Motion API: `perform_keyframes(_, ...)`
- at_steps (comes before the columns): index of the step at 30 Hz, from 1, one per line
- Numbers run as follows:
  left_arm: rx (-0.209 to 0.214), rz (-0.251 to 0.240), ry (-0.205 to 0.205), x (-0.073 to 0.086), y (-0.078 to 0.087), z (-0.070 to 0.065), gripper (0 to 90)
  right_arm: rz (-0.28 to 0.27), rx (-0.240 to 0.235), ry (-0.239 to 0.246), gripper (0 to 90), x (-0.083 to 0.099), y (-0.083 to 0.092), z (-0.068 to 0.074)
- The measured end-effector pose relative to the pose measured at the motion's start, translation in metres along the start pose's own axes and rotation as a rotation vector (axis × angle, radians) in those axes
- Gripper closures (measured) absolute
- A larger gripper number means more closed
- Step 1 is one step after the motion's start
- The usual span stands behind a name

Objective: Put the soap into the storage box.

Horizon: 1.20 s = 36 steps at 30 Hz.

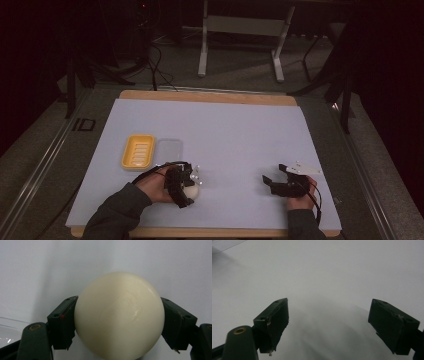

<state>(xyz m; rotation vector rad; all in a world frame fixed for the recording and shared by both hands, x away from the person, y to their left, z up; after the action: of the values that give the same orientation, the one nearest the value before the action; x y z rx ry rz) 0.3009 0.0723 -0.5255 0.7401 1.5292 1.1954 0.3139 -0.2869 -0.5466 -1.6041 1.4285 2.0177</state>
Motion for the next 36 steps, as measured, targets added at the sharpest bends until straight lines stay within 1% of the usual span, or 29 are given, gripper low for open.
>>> perform_keyframes(12, -0.001, 0.038, -0.011, -0.0010, -0.0010, 0.0005, 23.9, 0.002, -0.002, 0.000, 16.7, 0.0000, 0.0000, 0.0001)
perform_keyframes(23, 0.020, 0.086, 0.002, -0.0047, -0.0020, 0.0027, 24.4, 0.002, -0.003, 0.000, 16.7, 0.0000, 0.0000, 0.0001)
perform_keyframes(31, 0.026, 0.093, 0.002, -0.0056, -0.0023, 0.0034, 24.5, 0.003, -0.003, 0.001, 16.7, 0.0000, -0.0001, 0.0003)
perform_keyframes(36, 0.024, 0.109, -0.002, -0.0069, -0.0021, 0.0036, 24.6, 0.003, -0.003, 0.001, 16.7, -0.0001, -0.0001, 0.0003)
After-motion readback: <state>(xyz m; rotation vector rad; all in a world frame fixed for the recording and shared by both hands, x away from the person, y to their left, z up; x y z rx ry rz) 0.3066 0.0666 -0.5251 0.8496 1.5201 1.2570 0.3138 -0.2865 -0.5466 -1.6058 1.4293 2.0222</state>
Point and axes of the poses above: each handheld gripper's, and its own axes: y roughly backward along the jaws, x roughly out of its underside, z roughly to its left, the point moved 2 cm from there along -y, roughly forward along the jaws, and after that the axes turned 7 degrees about y, right-handed, at the moved point
